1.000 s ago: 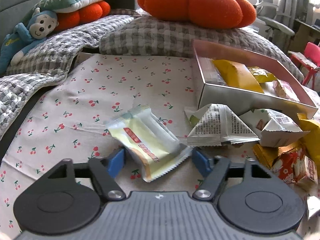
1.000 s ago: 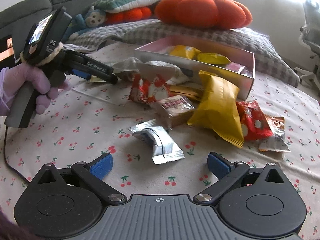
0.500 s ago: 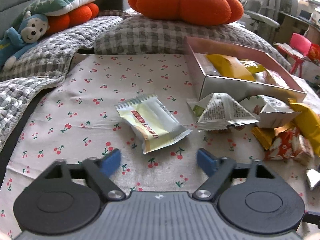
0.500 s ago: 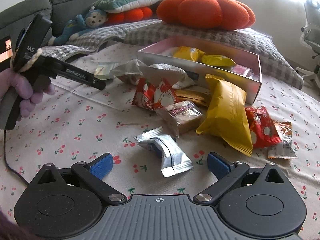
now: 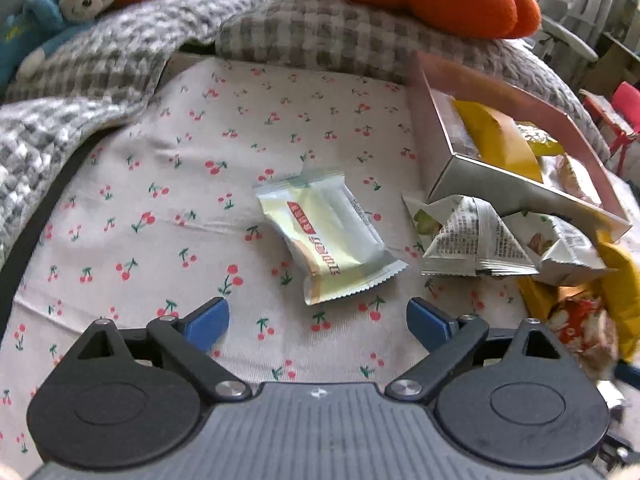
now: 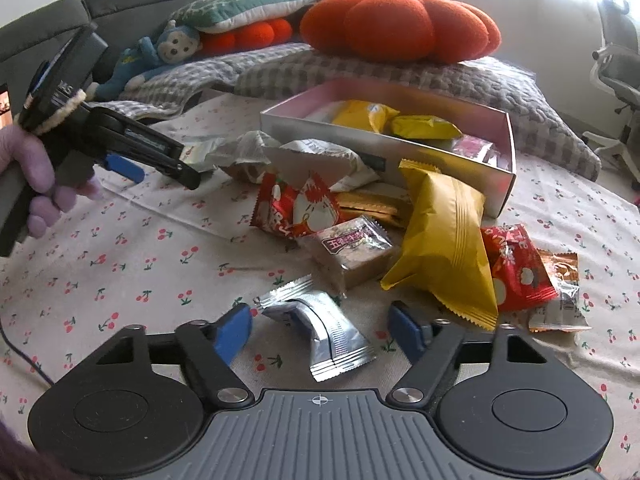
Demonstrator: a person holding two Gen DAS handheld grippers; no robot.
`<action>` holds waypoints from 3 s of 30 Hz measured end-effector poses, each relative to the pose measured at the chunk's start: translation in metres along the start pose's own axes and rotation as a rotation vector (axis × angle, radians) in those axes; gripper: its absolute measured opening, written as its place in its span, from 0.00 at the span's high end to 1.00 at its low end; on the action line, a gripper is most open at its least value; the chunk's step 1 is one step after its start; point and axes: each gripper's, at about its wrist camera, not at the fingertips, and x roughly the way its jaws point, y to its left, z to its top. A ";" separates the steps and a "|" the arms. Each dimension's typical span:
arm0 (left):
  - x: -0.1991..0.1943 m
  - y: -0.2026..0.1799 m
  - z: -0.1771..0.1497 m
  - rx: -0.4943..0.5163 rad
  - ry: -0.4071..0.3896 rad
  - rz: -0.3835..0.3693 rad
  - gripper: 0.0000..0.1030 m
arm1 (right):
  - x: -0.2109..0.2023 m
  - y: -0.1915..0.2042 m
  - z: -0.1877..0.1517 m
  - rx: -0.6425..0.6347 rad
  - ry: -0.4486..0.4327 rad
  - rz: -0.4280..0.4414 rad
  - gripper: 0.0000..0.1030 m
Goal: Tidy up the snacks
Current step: 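Grasp the white red-labelled packet with the left tool while the right tool grasps a silver foil packet, then carry the white packet and silver packet over the pink box with both tools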
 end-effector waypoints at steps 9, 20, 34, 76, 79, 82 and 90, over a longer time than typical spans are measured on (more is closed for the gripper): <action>-0.002 0.007 0.012 -0.130 -0.064 0.040 0.08 | 0.000 0.006 0.005 -0.047 0.000 0.052 0.67; 0.018 -0.004 0.023 -0.170 -0.123 0.106 0.15 | -0.006 0.008 0.011 -0.032 0.008 0.093 0.76; 0.012 -0.015 0.011 -0.021 -0.134 0.140 0.58 | -0.016 0.007 0.009 -0.034 0.007 0.118 0.86; -0.045 -0.047 -0.038 0.160 -0.092 -0.022 0.58 | -0.035 -0.004 0.010 0.060 0.010 0.128 0.76; -0.049 -0.053 -0.034 0.174 -0.101 -0.036 0.58 | -0.037 -0.009 0.018 0.087 0.004 0.118 0.76; -0.052 -0.058 -0.029 0.179 -0.105 -0.051 0.58 | -0.038 -0.014 0.029 0.105 -0.016 0.098 0.76; -0.057 -0.077 -0.012 0.174 -0.131 -0.092 0.58 | -0.043 -0.032 0.056 0.166 -0.067 0.053 0.76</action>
